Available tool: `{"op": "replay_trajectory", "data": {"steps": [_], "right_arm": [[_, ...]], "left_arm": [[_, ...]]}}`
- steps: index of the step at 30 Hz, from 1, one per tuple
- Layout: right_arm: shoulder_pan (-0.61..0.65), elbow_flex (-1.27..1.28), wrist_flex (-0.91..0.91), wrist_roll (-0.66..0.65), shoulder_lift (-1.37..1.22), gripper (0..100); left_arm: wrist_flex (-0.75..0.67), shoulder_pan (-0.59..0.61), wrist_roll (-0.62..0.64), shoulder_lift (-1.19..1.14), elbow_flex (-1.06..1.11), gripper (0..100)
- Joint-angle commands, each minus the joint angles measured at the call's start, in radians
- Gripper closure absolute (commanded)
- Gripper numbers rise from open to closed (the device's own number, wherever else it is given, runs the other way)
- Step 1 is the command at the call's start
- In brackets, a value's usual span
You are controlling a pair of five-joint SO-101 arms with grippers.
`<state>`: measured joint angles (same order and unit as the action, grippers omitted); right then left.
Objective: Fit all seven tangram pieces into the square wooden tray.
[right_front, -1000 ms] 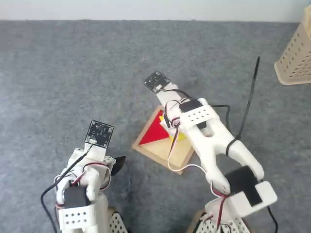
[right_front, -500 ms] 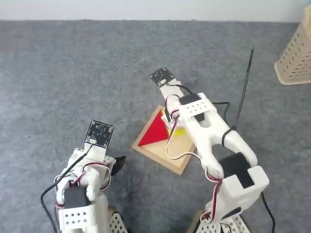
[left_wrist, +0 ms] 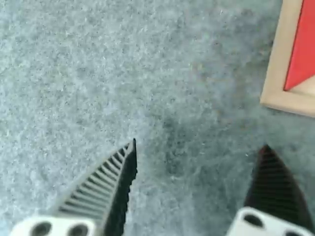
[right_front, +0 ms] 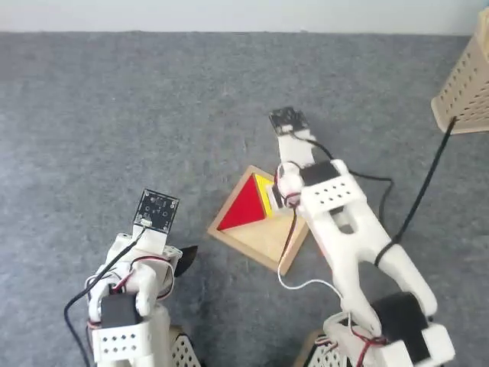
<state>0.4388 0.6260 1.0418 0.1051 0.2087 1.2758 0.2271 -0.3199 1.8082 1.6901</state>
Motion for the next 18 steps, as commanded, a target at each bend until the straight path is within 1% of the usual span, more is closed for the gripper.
{"op": "replay_trajectory", "data": {"steps": [1, 3, 4, 14, 18], "right_arm": [[-0.035, 0.043, 0.007, 0.08, 0.068, 82.7], [-0.03, 0.068, -0.018, 0.104, 0.068, 77.6], [-0.027, 0.075, -0.036, 0.109, 0.068, 77.1], [0.01, 0.198, -0.154, 0.112, 0.067, 85.1], [0.045, 0.204, -0.147, 0.216, 0.067, 84.7]], "left_arm": [[0.0, -0.005, -0.005, 0.014, -0.005, 65], [0.0, -0.005, -0.005, 0.014, -0.005, 65], [0.0, -0.005, -0.005, 0.014, -0.005, 65], [0.0, -0.005, -0.005, 0.014, -0.005, 65], [0.0, -0.005, -0.005, 0.014, -0.005, 65]]}}
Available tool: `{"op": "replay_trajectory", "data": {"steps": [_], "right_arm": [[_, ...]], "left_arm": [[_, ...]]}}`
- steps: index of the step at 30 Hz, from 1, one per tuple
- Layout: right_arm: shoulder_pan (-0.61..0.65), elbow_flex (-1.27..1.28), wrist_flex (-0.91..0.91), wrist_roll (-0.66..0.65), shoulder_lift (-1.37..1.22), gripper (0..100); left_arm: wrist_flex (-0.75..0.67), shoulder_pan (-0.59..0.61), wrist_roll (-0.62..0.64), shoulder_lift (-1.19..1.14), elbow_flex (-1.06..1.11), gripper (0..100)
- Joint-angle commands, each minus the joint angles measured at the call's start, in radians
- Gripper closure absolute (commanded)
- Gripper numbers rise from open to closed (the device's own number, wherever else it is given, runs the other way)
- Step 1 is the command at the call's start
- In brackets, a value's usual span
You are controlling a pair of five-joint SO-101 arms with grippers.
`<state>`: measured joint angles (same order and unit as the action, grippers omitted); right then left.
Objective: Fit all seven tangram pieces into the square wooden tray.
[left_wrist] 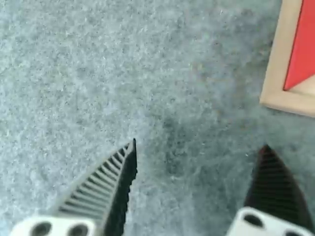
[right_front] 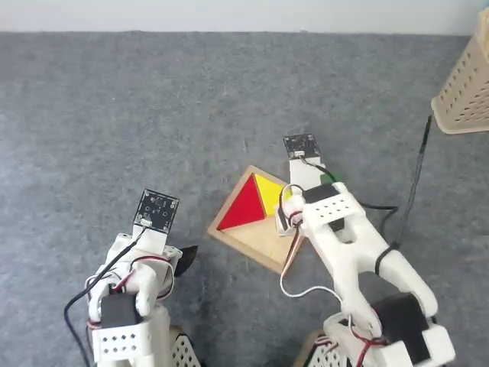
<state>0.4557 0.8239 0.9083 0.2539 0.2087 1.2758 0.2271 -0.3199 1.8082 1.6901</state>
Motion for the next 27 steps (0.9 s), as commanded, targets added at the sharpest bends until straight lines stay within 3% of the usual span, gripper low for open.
{"op": "replay_trajectory", "data": {"steps": [1, 20, 23, 27], "right_arm": [[0.03, 0.008, -0.013, 0.083, 0.067, 84.7], [0.082, 0.086, 0.048, 0.109, 0.068, 85.1], [0.07, 0.101, 0.01, 0.072, 0.067, 88.8], [0.067, 0.114, -0.021, -0.069, 0.067, 97.0]], "left_arm": [[0.0, -0.005, -0.005, 0.014, -0.005, 65], [0.0, -0.005, -0.005, 0.014, -0.005, 65], [0.0, -0.005, -0.005, 0.014, -0.005, 65], [0.0, -0.005, -0.005, 0.014, -0.005, 65]]}}
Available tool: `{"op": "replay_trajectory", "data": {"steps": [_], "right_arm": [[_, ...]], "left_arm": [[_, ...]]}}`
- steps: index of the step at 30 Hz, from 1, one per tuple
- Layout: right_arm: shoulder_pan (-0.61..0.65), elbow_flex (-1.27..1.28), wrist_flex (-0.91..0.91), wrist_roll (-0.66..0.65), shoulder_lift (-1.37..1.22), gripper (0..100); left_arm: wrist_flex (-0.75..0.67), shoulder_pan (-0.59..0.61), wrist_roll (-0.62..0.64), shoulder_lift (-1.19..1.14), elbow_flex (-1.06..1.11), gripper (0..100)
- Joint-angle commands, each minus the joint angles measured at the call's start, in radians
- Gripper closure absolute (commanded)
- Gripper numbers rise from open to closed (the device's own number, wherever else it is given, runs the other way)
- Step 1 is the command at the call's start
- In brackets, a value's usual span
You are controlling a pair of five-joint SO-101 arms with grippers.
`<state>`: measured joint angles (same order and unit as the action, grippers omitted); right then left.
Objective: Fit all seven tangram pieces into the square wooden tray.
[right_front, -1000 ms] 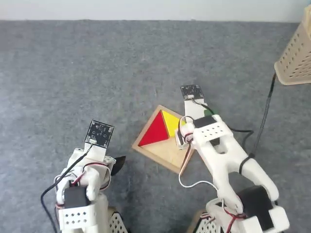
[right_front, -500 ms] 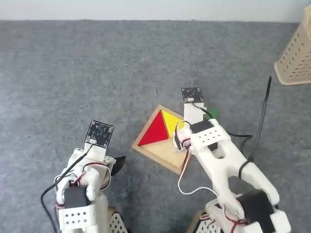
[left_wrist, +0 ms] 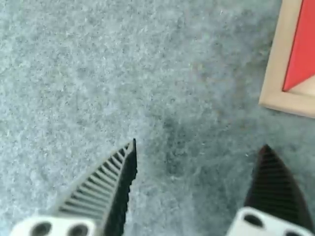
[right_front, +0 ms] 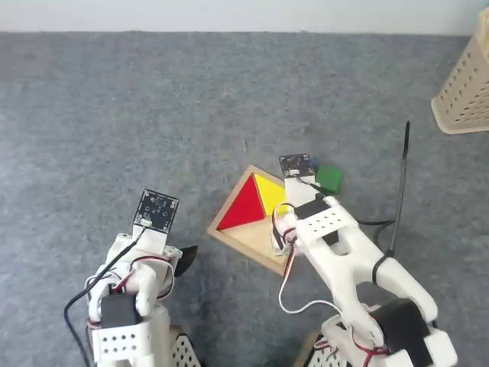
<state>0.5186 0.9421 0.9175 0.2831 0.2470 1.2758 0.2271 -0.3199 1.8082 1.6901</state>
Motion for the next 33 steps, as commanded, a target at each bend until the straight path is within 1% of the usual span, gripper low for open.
{"op": "replay_trajectory", "data": {"steps": [1, 5, 9, 12, 15, 20, 25, 30, 33], "right_arm": [[0.002, -0.008, -0.031, -0.138, 0.028, 98.2], [-0.025, -0.018, -0.042, -0.331, 0.03, 99.1], [-0.071, -0.08, -0.035, -0.393, 0.03, 99.2], [-0.107, -0.15, 0.001, -0.488, 0.028, 99.2], [-0.137, -0.227, 0.039, -0.526, 0.028, 99.2], [-0.179, -0.319, 0.044, -0.537, -0.027, 99.2], [-0.157, -0.359, 0.039, -0.526, -0.177, 99.2], [-0.09, -0.354, 0.05, -0.391, -0.194, 99.2], [-0.042, -0.364, 0.047, -0.358, -0.202, 99.2]], "left_arm": [[0.0, -0.005, -0.005, 0.014, -0.005, 65], [0.0, -0.005, -0.005, 0.014, -0.005, 65], [0.0, -0.005, -0.005, 0.014, -0.005, 65], [0.0, -0.005, -0.005, 0.014, -0.005, 65], [0.0, -0.005, -0.005, 0.014, -0.005, 65], [0.0, -0.005, -0.005, 0.014, -0.005, 65], [0.0, -0.005, -0.005, 0.014, -0.005, 65], [0.0, -0.005, -0.005, 0.014, -0.005, 65], [0.0, -0.005, -0.005, 0.014, -0.005, 65]]}}
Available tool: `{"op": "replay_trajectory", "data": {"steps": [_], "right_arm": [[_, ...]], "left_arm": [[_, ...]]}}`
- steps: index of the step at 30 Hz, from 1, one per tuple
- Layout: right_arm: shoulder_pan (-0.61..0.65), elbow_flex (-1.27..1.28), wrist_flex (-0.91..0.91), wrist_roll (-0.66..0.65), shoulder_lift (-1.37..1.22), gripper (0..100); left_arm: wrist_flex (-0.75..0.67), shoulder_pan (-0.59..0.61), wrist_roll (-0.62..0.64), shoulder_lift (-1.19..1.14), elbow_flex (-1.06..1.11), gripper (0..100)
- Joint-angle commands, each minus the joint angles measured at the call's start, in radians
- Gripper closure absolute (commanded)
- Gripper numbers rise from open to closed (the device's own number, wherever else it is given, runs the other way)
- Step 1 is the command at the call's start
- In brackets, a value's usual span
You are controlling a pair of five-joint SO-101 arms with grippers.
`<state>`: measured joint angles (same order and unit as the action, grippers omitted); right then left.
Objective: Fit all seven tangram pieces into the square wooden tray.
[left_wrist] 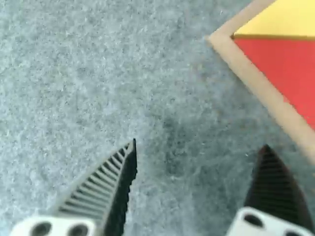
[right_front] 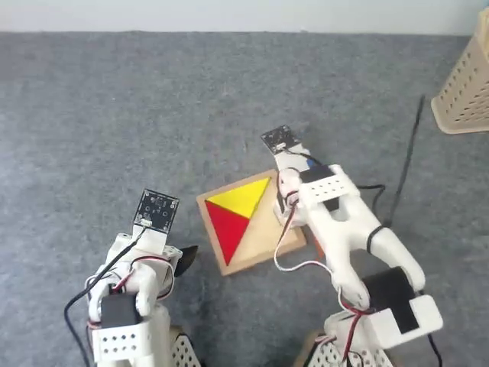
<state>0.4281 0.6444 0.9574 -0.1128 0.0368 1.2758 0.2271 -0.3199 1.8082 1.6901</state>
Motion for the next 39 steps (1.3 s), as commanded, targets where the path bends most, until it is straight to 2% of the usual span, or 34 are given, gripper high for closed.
{"op": "replay_trajectory", "data": {"steps": [1, 6, 12, 14, 18, 21, 25, 31, 39], "right_arm": [[0.062, -0.075, 0.008, 0.038, 0.004, 99.2], [0.048, -0.094, 0.018, 0.04, 0.016, 96.9], [-0.001, -0.094, 0.059, -0.012, 0.059, 79.1], [-0.007, -0.095, 0.093, -0.011, 0.111, 79.7], [-0.065, -0.092, 0.154, 0.046, 0.225, 87.4], [-0.116, -0.06, 0.185, 0.04, 0.268, 90.8], [-0.15, 0.025, 0.122, 0.003, 0.252, 89.1], [-0.148, 0.057, 0.082, -0.037, 0.205, 81.3], [-0.145, 0.137, 0.051, -0.057, 0.196, 80.7]], "left_arm": [[0.0, -0.005, -0.005, 0.014, -0.005, 65], [0.0, -0.005, -0.005, 0.014, -0.005, 65], [0.0, -0.005, -0.005, 0.014, -0.005, 65], [0.0, -0.005, -0.005, 0.014, -0.005, 65], [0.0, -0.005, -0.005, 0.014, -0.005, 65], [0.0, -0.005, -0.005, 0.014, -0.005, 65], [0.0, -0.005, -0.005, 0.014, -0.005, 65], [0.0, -0.005, -0.005, 0.014, -0.005, 65], [0.0, -0.005, -0.005, 0.014, -0.005, 65]]}}
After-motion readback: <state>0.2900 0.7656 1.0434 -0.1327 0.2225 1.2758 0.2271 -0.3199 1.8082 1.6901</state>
